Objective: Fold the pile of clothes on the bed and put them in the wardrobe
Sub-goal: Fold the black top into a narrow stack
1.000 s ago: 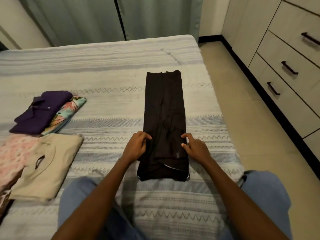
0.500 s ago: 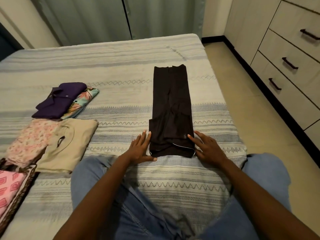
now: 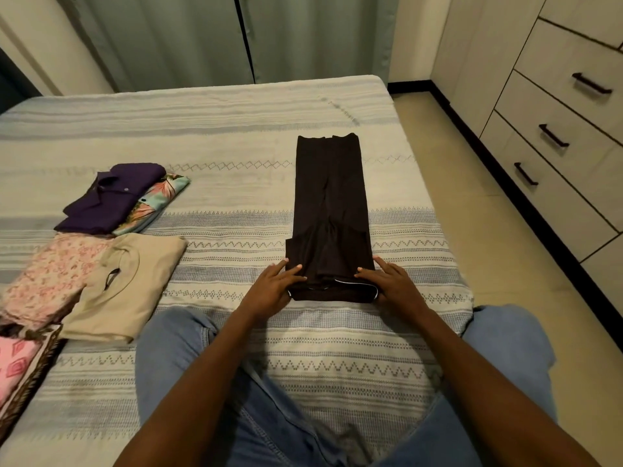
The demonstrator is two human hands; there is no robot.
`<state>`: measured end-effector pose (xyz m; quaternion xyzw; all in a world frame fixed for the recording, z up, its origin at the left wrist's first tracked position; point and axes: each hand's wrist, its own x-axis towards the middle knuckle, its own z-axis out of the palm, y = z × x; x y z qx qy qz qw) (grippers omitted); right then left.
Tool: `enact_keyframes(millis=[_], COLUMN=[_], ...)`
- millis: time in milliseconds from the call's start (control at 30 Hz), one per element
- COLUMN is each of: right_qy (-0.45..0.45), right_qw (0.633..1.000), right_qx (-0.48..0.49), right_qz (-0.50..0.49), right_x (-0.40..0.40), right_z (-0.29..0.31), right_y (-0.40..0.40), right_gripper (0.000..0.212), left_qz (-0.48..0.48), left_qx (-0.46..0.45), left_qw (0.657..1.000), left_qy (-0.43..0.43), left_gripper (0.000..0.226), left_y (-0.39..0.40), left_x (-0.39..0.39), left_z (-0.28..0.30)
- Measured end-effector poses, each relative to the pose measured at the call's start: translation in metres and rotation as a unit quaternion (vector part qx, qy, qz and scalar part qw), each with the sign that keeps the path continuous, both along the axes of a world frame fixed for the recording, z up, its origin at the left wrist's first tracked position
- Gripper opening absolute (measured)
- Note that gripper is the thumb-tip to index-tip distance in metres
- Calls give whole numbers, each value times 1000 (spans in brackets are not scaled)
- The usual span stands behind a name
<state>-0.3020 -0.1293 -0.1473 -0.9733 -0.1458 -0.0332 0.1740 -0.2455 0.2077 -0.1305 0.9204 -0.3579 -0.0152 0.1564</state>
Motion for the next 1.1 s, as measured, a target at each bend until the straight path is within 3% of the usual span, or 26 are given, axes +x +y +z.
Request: enact_keyframes(millis=[67, 200, 367, 433, 567, 667, 833, 967, 1100], right_qy=[15, 88, 184, 182, 174, 185, 185, 166, 150], right_qw=[999, 989, 940, 928, 879, 848, 844, 844, 841], right_qx=[32, 115, 286, 324, 423, 445, 425, 419, 419], right_qz=[-29, -29, -18, -37, -134, -223, -271, -291, -307], right_x=[-2, -19, -38, -37, -21, 5, 50, 85, 128], right_z=[10, 33, 44, 48, 48, 44, 32, 36, 36], right_y=[-5, -15, -24, -23, -8, 4, 14, 14, 7], right_gripper=[48, 46, 21, 20, 17, 17, 21, 25, 22], left_qz=[28, 55, 64, 106, 241, 316, 381, 378, 317], left_qx=[-37, -93, -188, -231, -330, -371, -383, -406, -455], left_qw=[998, 985, 945, 910, 805, 773, 780, 778, 754], left_qy=[35, 131, 261, 328, 431, 405, 316, 294, 352], left_gripper=[45, 26, 12, 14, 22, 29, 35, 27, 27], left_y=[-9, -15, -22, -27, -36, -44, -61, -76, -87], left_x=[-7, -22, -52, -56, -41, -21, 12, 41, 85], left_z=[15, 41, 54, 57, 58, 50, 39, 40, 45])
